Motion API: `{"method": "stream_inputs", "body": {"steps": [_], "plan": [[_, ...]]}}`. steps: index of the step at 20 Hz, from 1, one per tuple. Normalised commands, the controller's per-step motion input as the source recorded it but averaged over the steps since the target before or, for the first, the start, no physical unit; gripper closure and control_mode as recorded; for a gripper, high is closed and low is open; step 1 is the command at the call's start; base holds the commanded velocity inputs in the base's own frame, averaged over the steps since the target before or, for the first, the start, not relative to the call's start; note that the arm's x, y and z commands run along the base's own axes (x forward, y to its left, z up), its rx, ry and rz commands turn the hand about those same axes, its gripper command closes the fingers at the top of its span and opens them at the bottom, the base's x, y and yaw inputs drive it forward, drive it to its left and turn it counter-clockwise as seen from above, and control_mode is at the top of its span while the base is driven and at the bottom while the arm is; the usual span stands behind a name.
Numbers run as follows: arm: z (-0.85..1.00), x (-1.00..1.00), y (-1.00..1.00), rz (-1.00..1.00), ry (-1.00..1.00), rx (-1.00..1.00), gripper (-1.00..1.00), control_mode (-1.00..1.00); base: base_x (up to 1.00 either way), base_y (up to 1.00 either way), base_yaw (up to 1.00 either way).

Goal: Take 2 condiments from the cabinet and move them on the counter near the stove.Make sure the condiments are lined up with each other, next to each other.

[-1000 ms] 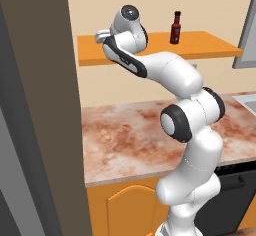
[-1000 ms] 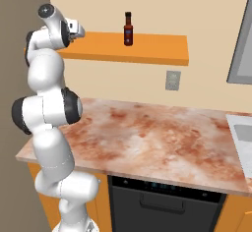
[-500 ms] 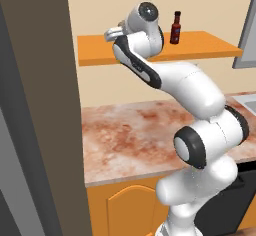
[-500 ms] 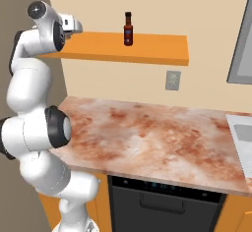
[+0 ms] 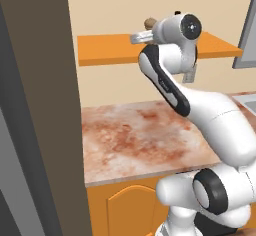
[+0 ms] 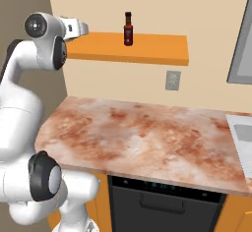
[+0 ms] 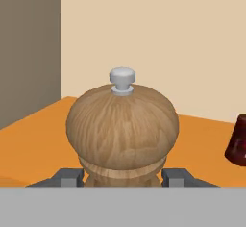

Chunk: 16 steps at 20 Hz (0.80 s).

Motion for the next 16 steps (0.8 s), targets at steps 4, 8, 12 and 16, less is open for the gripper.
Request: {"method": "stream_inputs", "body": {"steps": [4,8,12,16], "plan": [[0.42,-1.0,-0.44,0.0,0.02,0.0,1.0,-1.0,0.0,0.0,0.0],[0.07,-0.99,-0.39,0.0,0.01,0.0,1.0,-1.0,0.0,0.0,0.0],[-0.04,-0.97,-0.32,0.0,0.03,-0.03,1.0,-1.0,0.0,0.0,0.0],[-0.11,-0.93,-0.36,0.0,0.0,-0.04,1.0,-1.0,0.0,0.0,0.0]]}}
